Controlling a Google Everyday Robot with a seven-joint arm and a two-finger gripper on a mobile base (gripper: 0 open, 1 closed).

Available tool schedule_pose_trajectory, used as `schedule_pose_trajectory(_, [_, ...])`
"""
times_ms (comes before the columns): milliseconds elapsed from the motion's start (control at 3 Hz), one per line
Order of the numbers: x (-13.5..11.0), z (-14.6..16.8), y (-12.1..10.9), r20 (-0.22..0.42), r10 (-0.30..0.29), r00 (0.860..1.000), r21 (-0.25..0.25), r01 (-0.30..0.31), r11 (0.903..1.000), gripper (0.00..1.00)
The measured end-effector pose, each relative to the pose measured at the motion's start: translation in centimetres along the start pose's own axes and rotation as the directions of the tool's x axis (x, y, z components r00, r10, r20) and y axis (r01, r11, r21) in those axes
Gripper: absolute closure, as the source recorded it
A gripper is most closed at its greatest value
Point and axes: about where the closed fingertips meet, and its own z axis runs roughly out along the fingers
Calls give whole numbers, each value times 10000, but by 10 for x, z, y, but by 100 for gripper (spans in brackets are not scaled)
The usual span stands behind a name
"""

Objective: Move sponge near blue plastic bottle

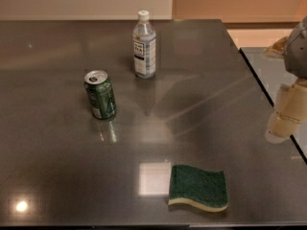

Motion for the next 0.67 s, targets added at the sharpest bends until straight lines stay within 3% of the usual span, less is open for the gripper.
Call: schedule_pose_trajectory(667, [-16,31,64,1268,-605,9901,-756,705,9946,0])
